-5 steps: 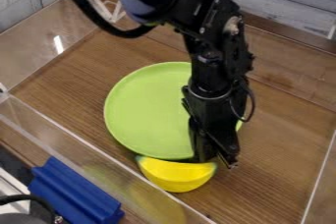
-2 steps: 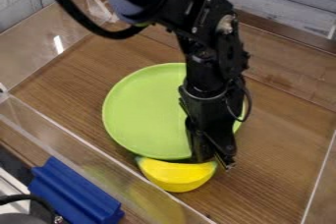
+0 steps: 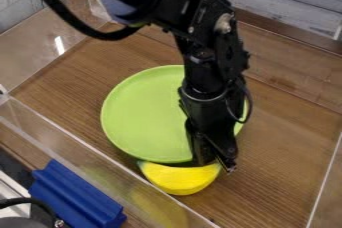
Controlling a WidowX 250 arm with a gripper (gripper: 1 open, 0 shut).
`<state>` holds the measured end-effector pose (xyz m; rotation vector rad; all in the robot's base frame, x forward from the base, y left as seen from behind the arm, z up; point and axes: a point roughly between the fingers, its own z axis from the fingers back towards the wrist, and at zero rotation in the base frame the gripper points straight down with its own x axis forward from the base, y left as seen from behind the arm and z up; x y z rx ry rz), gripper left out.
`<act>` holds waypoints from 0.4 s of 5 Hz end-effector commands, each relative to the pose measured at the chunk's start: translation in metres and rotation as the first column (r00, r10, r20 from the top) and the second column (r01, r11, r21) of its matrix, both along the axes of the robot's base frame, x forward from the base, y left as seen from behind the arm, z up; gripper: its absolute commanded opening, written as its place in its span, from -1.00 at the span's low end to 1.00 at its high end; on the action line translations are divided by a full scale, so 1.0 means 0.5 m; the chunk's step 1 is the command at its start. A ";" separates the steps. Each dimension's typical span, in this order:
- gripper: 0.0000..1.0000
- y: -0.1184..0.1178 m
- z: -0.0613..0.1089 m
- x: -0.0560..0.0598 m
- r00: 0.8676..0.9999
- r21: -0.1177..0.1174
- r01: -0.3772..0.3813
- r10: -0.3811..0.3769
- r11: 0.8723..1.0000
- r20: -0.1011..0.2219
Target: Put the banana in the green plate
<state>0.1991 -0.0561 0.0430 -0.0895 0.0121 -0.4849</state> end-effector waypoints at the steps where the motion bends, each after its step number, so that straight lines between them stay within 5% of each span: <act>1: -1.00 0.001 0.013 0.004 0.999 -0.016 -0.020 0.020 1.000 0.027; 2: -1.00 0.002 0.014 0.003 0.999 -0.016 -0.026 0.027 1.000 0.030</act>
